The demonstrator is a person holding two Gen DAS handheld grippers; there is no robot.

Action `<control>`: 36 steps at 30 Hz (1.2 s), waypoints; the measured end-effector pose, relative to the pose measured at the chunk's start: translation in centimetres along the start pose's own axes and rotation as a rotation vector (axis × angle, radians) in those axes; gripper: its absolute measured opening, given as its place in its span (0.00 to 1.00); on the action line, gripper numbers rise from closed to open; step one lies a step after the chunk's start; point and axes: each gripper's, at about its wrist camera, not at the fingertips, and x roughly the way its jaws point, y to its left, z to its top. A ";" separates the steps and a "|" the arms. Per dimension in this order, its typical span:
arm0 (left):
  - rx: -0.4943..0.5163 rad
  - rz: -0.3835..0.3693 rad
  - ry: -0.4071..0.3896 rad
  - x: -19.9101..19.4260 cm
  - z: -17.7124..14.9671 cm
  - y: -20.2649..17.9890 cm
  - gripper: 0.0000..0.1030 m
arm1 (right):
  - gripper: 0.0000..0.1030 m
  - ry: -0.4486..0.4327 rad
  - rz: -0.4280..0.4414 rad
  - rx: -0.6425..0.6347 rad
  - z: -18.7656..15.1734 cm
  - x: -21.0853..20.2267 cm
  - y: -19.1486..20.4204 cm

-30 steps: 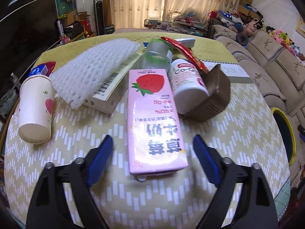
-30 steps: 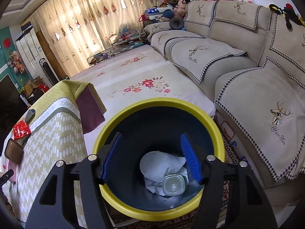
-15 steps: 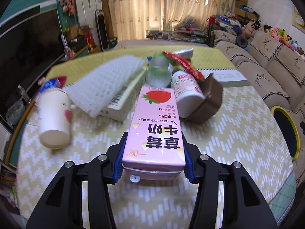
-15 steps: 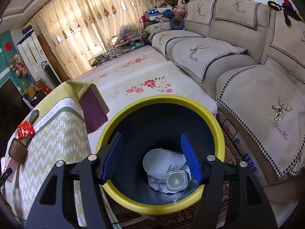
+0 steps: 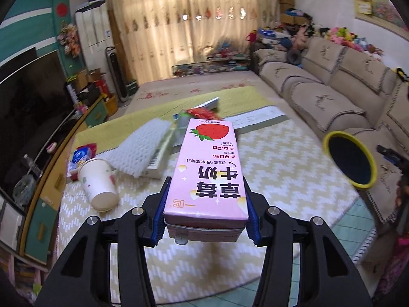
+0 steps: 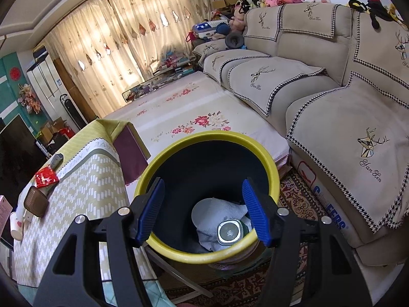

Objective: Collect trash
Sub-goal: 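Carry the pink carton with the left gripper into the bin and release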

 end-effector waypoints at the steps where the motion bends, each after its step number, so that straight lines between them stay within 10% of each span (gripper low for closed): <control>1: 0.005 -0.016 -0.010 -0.6 0.2 -0.7 0.48 | 0.58 -0.003 0.002 0.003 -0.1 -0.3 -0.2; 12: 0.071 -0.209 0.000 0.8 3.0 -9.0 0.48 | 0.58 -0.036 -0.012 0.074 -1.3 -3.2 -4.7; 23: 0.228 -0.505 0.102 7.9 6.4 -25.6 0.48 | 0.58 -0.040 -0.077 0.130 -1.9 -4.2 -9.8; 36: 0.283 -0.535 0.206 17.4 8.6 -37.9 0.48 | 0.58 -0.032 -0.092 0.145 -1.8 -4.3 -11.9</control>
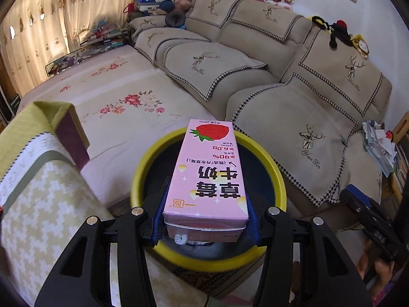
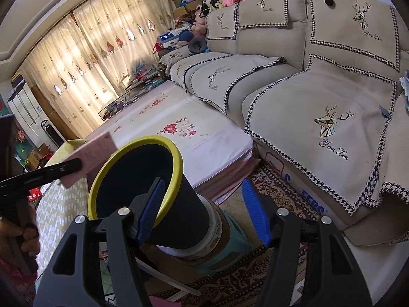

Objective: Collect trash
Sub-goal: 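Carry the pink carton with the left gripper into the bin and release, then reach the right gripper to the brown plastic tray and grasp it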

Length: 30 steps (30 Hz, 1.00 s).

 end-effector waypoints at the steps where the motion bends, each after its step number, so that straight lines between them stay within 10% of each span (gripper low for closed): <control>1: 0.000 0.002 0.008 0.8 0.2 -0.4 0.49 | 0.59 0.002 0.001 -0.001 0.0 0.0 0.0; 9: -0.001 0.027 -0.024 0.2 -0.4 -0.3 0.69 | 0.59 0.010 0.024 -0.017 -0.6 -0.5 1.1; 20: -0.101 0.078 -0.212 -14.4 -6.9 6.5 0.90 | 0.62 0.032 0.104 -0.150 -1.4 -0.9 8.2; 30: -0.332 0.410 -0.336 -27.6 -20.2 22.1 0.93 | 0.62 0.089 0.279 -0.380 -4.1 -0.3 23.6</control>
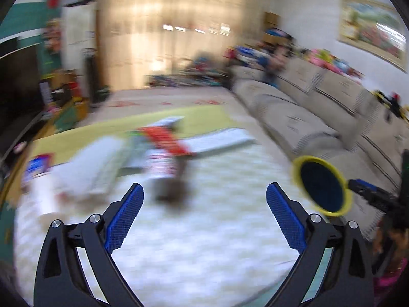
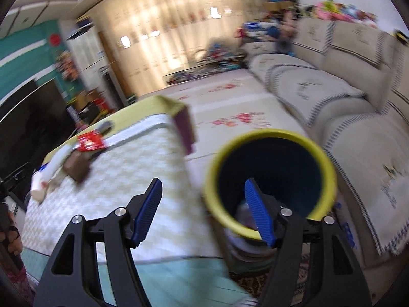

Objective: Collect trash
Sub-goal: 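Reach the right gripper to the brown plastic tray and grasp it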

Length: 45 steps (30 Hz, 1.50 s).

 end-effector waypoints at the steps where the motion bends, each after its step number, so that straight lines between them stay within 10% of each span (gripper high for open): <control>1: -0.025 0.050 -0.011 -0.4 -0.4 2.4 0.93 | 0.62 0.002 0.014 -0.020 0.2 0.4 1.5; 9: -0.151 0.209 -0.074 0.0 -3.3 14.4 0.93 | 0.62 0.059 0.177 -0.162 0.9 5.1 14.8; 16: -0.163 0.116 -0.030 2.7 -4.6 14.7 0.93 | 0.67 0.093 0.281 -0.382 2.2 9.4 22.7; 22: -0.177 0.099 -0.027 2.7 -4.7 14.1 0.93 | 0.69 0.090 0.271 -0.618 2.2 12.0 24.2; 45: -0.144 0.112 -0.029 3.0 -5.1 13.5 0.93 | 0.57 0.201 0.498 -0.706 1.8 17.3 25.8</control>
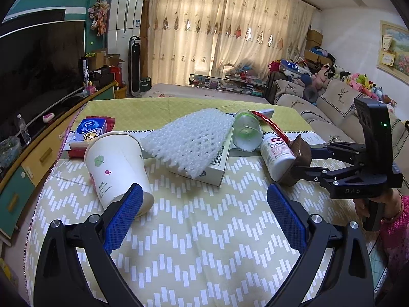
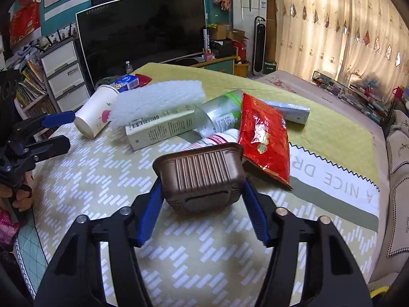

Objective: Collect trash
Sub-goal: 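Reach the right gripper to the brown plastic tray and grasp it, then carry the brown tray with the right gripper into the bin and release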

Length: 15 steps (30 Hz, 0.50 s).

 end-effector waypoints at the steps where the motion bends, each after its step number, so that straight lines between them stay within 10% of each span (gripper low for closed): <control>1: -0.001 0.004 0.000 0.0 0.0 0.0 0.93 | 0.56 -0.001 0.001 0.004 0.0 -0.1 0.1; 15: -0.009 0.005 0.008 0.1 -0.1 0.1 0.93 | 0.56 -0.054 -0.018 0.098 -4.0 -8.2 2.4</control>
